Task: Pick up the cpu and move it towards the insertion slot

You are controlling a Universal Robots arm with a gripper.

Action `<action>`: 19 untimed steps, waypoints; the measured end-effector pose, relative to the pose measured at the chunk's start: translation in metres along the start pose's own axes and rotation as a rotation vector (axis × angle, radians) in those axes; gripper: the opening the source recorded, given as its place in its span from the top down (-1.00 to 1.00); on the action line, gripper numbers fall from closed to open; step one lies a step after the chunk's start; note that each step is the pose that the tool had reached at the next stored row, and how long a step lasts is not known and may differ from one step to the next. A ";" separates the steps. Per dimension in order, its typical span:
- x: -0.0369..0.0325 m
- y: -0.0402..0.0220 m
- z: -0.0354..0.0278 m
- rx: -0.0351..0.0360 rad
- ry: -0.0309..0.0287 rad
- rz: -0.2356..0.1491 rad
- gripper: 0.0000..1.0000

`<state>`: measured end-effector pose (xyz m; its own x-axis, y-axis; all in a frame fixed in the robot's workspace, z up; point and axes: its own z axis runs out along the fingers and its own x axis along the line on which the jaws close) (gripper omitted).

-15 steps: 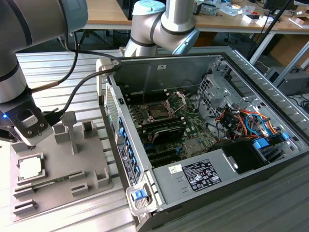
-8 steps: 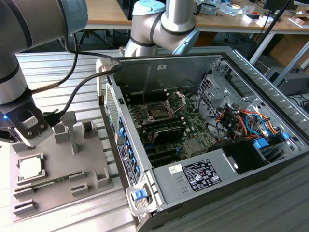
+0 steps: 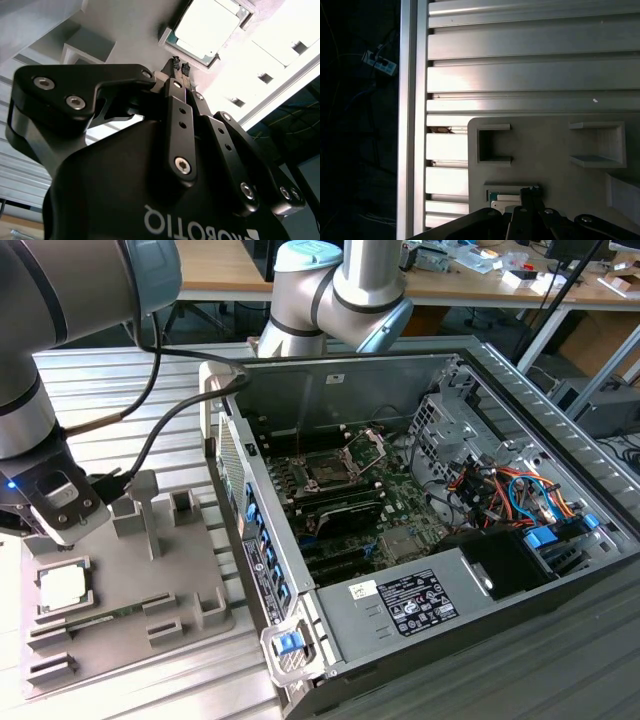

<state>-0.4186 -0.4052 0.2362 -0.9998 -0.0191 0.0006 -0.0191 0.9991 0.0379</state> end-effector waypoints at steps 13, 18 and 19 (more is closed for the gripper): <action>0.0011 -0.0003 0.0031 0.0001 -0.0001 0.000 0.79; 0.0018 -0.0027 0.0038 0.0004 -0.0001 0.000 0.79; 0.0017 -0.0028 0.0040 0.0004 -0.0002 0.000 0.79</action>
<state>-0.4202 -0.4079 0.2321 -0.9998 -0.0191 0.0004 -0.0191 0.9991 0.0375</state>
